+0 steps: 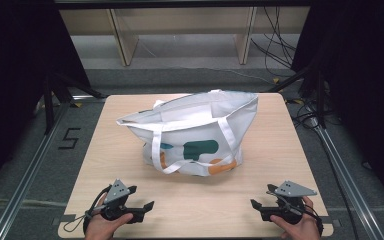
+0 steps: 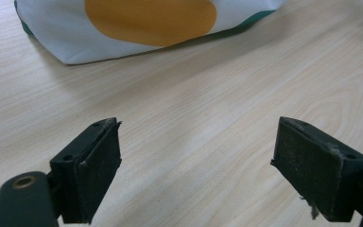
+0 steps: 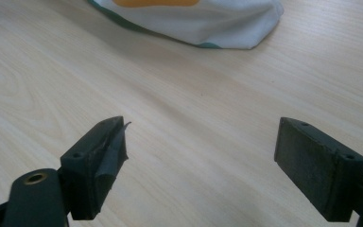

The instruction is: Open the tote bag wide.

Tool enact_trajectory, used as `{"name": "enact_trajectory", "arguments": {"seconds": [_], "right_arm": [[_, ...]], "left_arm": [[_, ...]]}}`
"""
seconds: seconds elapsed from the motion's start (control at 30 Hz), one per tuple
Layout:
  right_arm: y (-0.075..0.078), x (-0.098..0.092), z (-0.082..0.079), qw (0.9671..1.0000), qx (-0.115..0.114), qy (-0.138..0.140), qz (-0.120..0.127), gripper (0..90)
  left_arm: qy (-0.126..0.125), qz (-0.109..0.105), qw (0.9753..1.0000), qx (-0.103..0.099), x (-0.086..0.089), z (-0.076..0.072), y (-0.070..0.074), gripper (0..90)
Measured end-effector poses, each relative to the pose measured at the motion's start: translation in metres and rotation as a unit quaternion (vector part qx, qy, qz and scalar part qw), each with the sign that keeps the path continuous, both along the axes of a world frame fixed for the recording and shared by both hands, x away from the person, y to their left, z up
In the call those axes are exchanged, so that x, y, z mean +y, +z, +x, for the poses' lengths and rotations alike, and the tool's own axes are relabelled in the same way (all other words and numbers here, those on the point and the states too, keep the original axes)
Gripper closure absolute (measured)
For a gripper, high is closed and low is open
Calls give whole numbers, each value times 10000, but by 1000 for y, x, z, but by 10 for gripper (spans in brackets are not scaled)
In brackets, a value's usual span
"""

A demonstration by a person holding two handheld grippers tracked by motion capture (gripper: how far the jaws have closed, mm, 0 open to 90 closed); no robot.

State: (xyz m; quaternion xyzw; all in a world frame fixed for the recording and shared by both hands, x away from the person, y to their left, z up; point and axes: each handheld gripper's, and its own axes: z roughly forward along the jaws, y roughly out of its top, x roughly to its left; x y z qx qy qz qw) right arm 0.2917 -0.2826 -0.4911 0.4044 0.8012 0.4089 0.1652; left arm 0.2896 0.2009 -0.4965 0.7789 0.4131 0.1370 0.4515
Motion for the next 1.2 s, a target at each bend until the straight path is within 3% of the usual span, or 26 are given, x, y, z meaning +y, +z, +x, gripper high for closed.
{"name": "enact_trajectory", "arguments": {"seconds": [0.23,0.27,0.3,0.5,0.57,0.6,0.63,0.77,0.8,0.87,0.9,0.93,0.97,1.0,1.03,1.07,1.17,1.2], "right_arm": [[0,0,0,10000,11,-22,8,185],[0,2,-3,9998,145,-124,36,184],[0,0,0,10000,31,-20,-41,185],[0,0,0,10000,24,-30,-55,184],[0,1,-2,9999,86,-84,-16,185],[1,2,-3,9997,180,-154,30,185],[0,0,0,10000,27,-31,-69,185],[1,2,-3,9997,156,-167,-1,185],[0,0,0,10000,27,-27,-76,185],[0,0,0,10000,29,-24,-75,185],[0,0,0,10000,29,-24,-75,185],[1,2,-3,9998,153,-128,1,186],[0,0,0,10000,20,-21,-81,187],[0,0,0,10000,28,-24,-71,188],[0,0,0,10000,36,-21,-63,189],[0,0,0,10000,37,-20,-62,190],[0,0,0,10000,46,-17,-71,191],[1,2,-3,9998,173,-126,-3,191]], "left_arm": [[-1,51,10000,-9,0,0,0,149],[-21,204,9998,-11,2,1,0,149],[-23,193,9998,-14,2,1,0,148],[-74,103,9999,-59,1,0,0,149],[-95,179,9998,-41,1,0,1,149],[-41,67,10000,-33,0,0,0,149],[-35,57,10000,-8,0,0,0,149],[-98,169,9998,-42,1,0,0,149],[-85,202,9998,-11,1,0,1,149],[-91,195,9998,1,1,0,1,149],[-158,381,9991,-24,3,1,2,149],[-144,297,9995,-21,2,0,2,149],[-98,185,9998,-29,1,0,1,149],[-168,326,9993,-46,3,0,2,149],[-26,136,9999,11,0,-1,1,149],[-71,152,9998,-53,1,0,1,149],[-34,150,9999,16,2,0,2,149],[-96,204,9997,-52,3,0,2,149]]}}
